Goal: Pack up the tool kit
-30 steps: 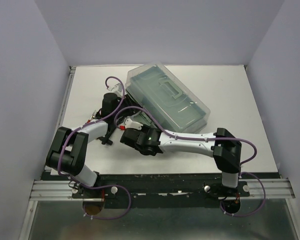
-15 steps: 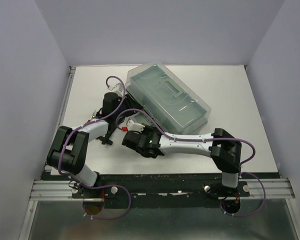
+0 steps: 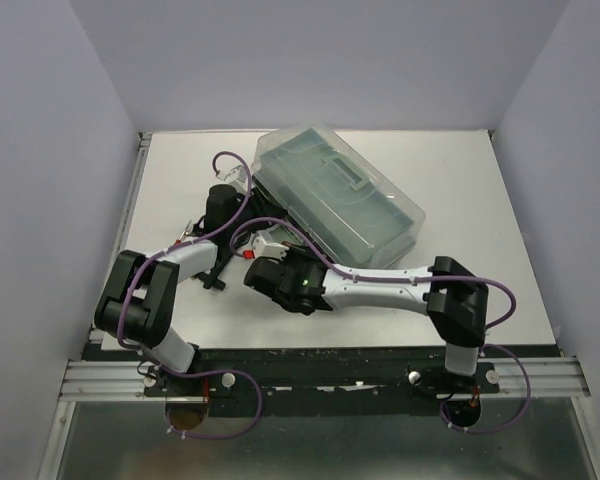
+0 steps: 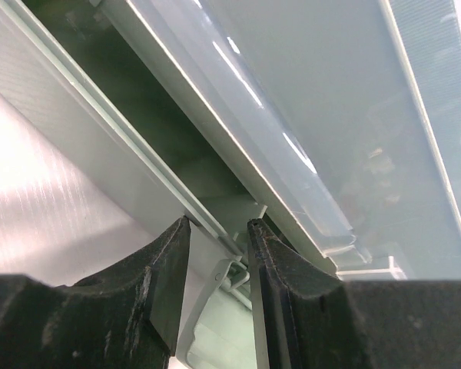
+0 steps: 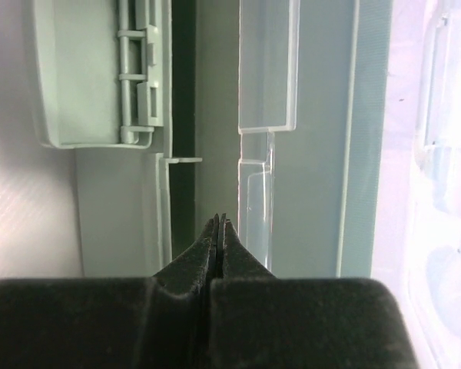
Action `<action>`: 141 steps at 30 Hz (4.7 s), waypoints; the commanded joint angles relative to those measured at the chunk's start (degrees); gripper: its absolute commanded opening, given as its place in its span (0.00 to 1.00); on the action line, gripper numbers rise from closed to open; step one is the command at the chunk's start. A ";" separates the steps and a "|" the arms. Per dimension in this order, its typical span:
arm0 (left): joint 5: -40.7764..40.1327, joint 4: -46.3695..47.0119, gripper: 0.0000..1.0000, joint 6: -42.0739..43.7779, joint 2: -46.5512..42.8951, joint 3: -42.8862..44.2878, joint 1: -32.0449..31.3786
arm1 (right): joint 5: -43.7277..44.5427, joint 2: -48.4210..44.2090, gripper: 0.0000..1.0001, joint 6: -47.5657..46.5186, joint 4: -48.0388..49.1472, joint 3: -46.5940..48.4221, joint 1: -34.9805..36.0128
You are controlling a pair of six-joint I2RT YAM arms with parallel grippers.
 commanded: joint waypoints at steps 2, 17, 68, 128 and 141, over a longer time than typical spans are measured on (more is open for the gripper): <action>-3.36 -6.84 0.44 3.86 3.02 -0.66 0.30 | 6.35 -4.05 0.03 -5.92 5.55 -1.04 -1.74; -3.97 -7.02 0.43 4.04 3.10 -0.49 0.30 | 7.31 -10.21 0.03 -17.53 14.34 -0.16 -6.31; -4.41 -10.36 0.43 7.29 2.49 2.59 0.21 | -54.38 -23.39 0.15 7.78 -1.65 9.32 -47.18; -30.95 -62.21 0.62 36.38 -2.71 17.44 0.56 | -66.52 -57.05 0.88 13.05 -2.18 -10.01 -47.27; -31.04 -62.47 0.51 36.03 6.00 19.82 1.00 | -65.29 -57.58 0.88 12.44 -1.92 -10.36 -47.18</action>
